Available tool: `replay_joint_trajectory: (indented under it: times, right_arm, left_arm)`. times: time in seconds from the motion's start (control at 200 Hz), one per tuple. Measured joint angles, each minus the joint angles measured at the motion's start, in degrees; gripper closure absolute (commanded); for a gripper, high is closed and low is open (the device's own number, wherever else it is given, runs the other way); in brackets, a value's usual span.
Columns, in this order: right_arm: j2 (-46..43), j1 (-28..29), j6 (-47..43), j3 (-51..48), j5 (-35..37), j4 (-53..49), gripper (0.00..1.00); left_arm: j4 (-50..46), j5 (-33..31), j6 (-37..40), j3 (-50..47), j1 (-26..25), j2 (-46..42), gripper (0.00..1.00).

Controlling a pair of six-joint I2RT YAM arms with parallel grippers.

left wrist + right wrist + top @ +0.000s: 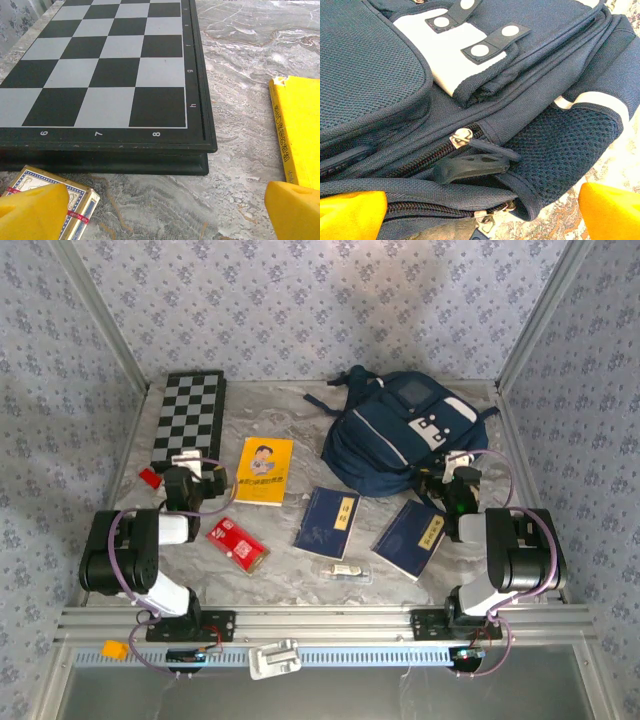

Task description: Pack the student bag

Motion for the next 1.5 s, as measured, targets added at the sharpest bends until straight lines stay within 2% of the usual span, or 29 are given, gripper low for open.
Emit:
replay_joint_trajectory:
  times: [1.499]
  right_arm:
    - [0.0, -0.1, 0.0, 0.0, -0.9, 0.0, 0.0]
  left_arm:
    - [-0.6, 0.3, 0.0, 0.2, 0.0, -0.1, 0.0]
